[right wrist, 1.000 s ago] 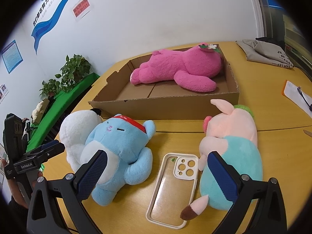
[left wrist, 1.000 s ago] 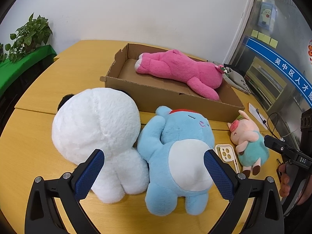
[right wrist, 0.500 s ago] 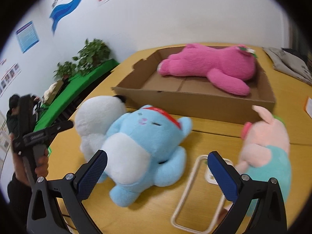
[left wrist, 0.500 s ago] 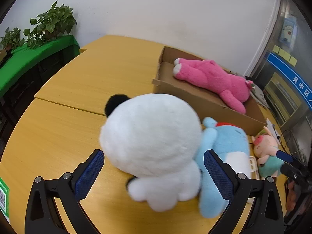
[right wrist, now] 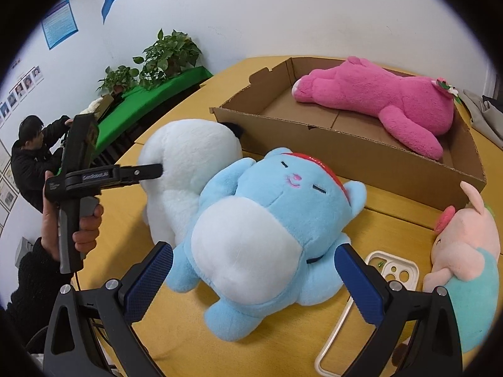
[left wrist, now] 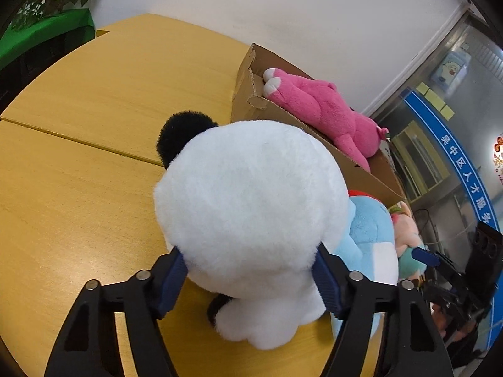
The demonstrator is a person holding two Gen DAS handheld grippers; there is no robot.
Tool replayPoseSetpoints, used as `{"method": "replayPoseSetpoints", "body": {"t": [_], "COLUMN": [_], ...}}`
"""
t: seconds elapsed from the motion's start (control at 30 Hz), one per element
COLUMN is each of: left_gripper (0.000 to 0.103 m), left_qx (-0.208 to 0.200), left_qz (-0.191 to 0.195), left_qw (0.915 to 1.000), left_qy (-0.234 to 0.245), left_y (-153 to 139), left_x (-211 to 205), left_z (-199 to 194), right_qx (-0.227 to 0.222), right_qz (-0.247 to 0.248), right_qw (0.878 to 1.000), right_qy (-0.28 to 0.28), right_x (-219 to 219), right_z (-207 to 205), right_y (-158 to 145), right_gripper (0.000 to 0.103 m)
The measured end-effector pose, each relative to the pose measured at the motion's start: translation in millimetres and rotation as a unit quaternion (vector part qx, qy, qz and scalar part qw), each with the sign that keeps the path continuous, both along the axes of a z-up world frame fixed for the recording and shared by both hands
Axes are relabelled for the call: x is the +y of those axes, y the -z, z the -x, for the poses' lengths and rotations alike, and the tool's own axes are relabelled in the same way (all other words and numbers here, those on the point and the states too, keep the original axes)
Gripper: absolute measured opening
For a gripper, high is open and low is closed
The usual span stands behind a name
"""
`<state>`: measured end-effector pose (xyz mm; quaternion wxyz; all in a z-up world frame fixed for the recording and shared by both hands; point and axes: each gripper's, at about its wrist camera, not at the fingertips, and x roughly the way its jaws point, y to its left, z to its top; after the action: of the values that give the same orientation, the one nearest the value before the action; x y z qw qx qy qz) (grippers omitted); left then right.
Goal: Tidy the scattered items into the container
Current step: 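Close both grippers on the white panda plush's body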
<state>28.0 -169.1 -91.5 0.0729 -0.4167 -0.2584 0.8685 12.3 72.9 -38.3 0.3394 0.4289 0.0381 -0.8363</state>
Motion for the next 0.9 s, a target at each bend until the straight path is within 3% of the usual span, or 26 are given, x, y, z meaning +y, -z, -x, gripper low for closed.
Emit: {"method": "replayPoseSetpoints", "body": {"t": [0.27,0.37,0.43,0.5,0.53,0.6,0.63,0.77,0.83,0.9], "left_gripper": [0.072,0.084,0.084,0.088,0.097,0.100,0.097,0.057,0.054,0.050], "left_qx": [0.001,-0.002,0.011,0.030,0.033,0.032,0.030,0.022,0.023,0.022], "left_qz": [0.013,0.021,0.006,-0.006,-0.006,0.004,0.007,-0.026,-0.006,-0.009], "left_qw": [0.9999,0.9997,0.9997,0.9988,0.9982,0.9977,0.9980,0.9991,0.9993,0.9992], "left_qy": [-0.008,-0.007,-0.019,-0.038,-0.050,-0.060,-0.056,-0.024,-0.029,-0.032], "left_y": [-5,-3,-6,-12,-15,-19,-18,-6,-7,-6], "left_x": [-33,-41,-52,-64,-70,-81,-84,-84,-80,-80], "left_z": [-29,-37,-43,-48,-47,-41,-35,-17,-15,-15], "right_qx": [0.001,-0.001,-0.007,-0.008,-0.007,-0.001,0.002,-0.028,-0.060,-0.073], "right_qz": [0.006,0.015,0.018,0.011,0.006,-0.011,-0.016,-0.005,0.004,0.024], "right_qw": [1.000,0.999,0.997,0.993,0.991,0.987,0.986,0.984,0.983,0.982], "right_qy": [-0.023,-0.048,-0.079,-0.117,-0.131,-0.160,-0.167,-0.173,-0.173,-0.173], "right_x": [-31,-51,-71,-96,-107,-136,-147,-180,-192,-196], "right_z": [11,18,22,25,24,26,28,47,56,59], "right_y": [-6,-9,-7,-2,1,11,15,34,49,54], "right_gripper": [0.103,0.103,0.103,0.103,0.103,0.103,0.103,0.103,0.103,0.102]}}
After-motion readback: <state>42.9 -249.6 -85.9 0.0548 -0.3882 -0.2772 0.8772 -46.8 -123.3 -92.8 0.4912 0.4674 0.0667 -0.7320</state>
